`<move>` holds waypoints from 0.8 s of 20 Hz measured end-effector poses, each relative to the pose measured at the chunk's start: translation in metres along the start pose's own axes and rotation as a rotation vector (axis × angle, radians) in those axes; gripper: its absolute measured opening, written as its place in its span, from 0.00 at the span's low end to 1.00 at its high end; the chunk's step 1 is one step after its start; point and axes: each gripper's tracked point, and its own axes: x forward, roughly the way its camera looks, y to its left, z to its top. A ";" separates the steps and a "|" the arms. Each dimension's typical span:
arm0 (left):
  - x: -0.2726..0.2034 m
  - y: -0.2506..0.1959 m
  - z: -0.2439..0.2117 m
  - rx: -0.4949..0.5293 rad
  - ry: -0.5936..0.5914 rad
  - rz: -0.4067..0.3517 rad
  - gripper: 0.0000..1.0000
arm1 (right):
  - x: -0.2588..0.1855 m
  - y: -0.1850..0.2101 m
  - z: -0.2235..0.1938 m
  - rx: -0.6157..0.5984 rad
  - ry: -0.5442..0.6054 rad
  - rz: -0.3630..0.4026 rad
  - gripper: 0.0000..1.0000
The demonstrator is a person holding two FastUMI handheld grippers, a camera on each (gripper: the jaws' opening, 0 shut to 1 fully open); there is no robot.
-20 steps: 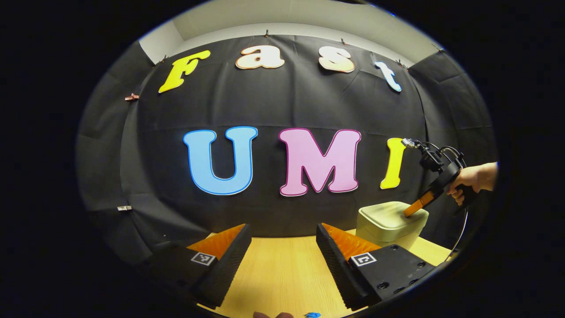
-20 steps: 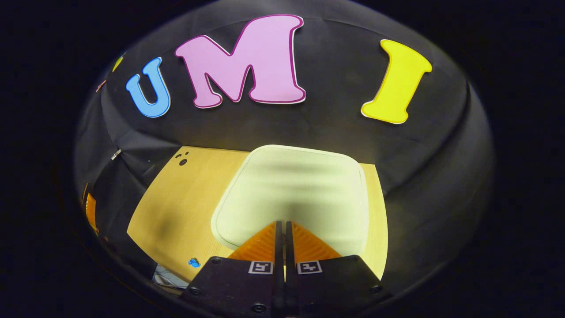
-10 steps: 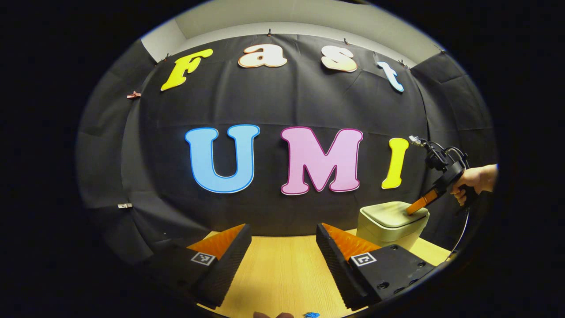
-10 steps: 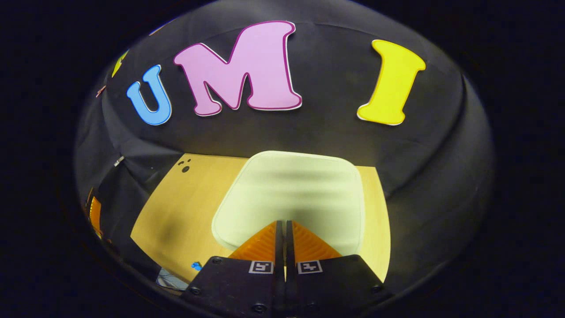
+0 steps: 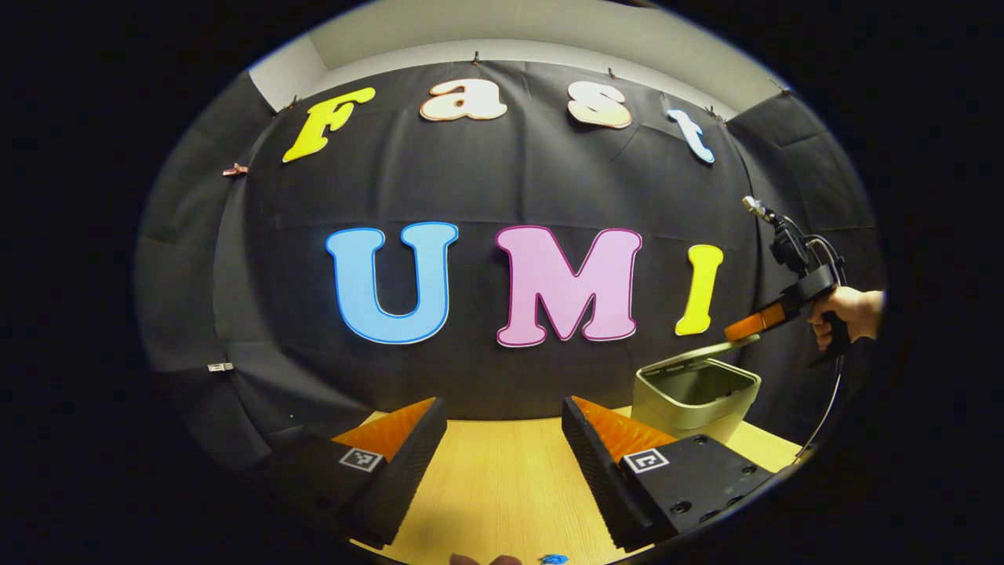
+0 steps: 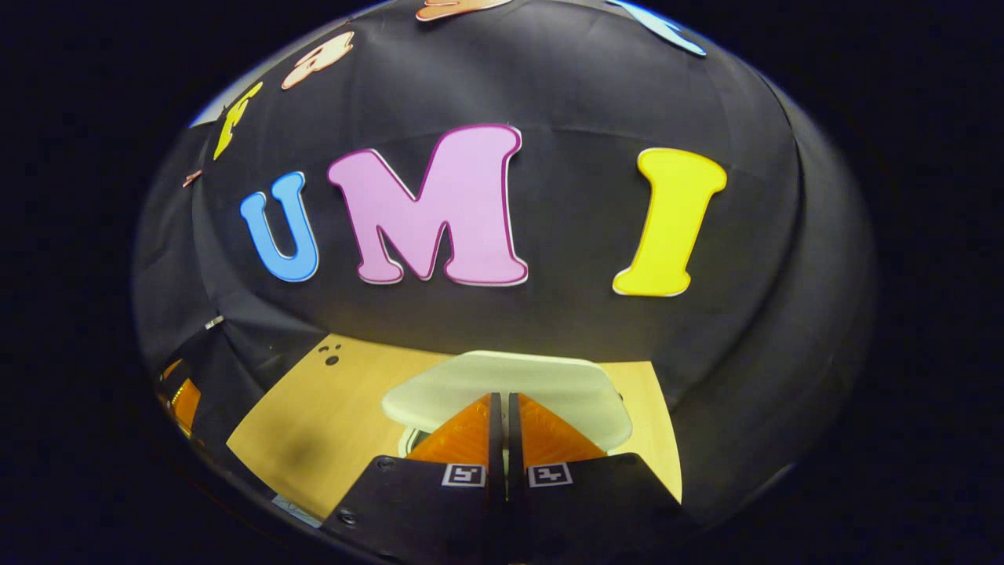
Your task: Press the lid of the desktop garbage bin to open it, pick up the crumpled paper on the desktop and throw it into the bin, then pick up the pop can on the desktop and drop it into the bin, and finally close the garbage bin lid.
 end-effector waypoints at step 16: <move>-0.002 -0.013 -0.026 -0.006 0.071 -0.045 0.96 | -0.055 -0.014 0.062 0.024 -0.368 -0.048 0.05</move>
